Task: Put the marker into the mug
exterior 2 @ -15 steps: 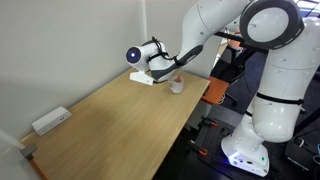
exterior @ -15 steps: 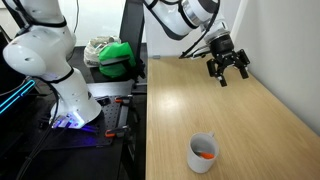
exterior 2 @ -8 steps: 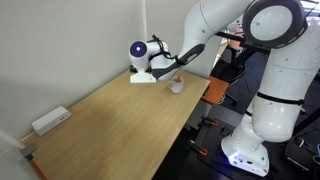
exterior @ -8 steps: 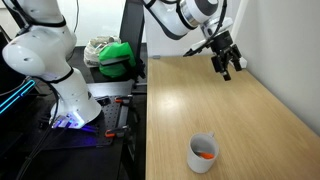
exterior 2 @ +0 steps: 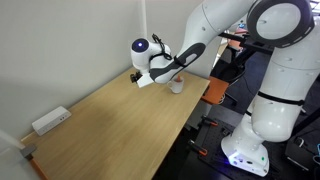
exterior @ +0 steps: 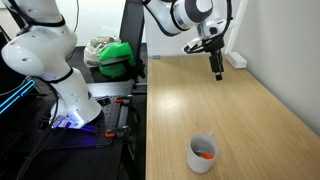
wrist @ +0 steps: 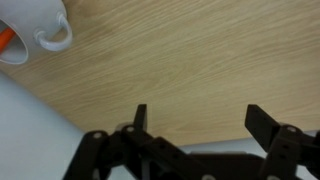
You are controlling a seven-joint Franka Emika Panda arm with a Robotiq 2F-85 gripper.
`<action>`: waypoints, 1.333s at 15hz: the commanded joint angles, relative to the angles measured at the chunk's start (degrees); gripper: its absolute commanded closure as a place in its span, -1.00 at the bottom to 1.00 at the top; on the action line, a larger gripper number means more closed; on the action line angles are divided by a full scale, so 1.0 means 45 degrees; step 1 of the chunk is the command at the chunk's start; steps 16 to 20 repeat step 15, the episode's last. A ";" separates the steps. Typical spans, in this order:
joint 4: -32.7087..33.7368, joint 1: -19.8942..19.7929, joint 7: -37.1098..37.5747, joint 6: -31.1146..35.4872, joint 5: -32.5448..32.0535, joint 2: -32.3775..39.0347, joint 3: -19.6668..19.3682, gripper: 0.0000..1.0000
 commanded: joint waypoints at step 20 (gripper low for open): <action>-0.0242 0.0636 -0.9301 -0.2898 0.3292 -0.1037 -0.0295 -1.00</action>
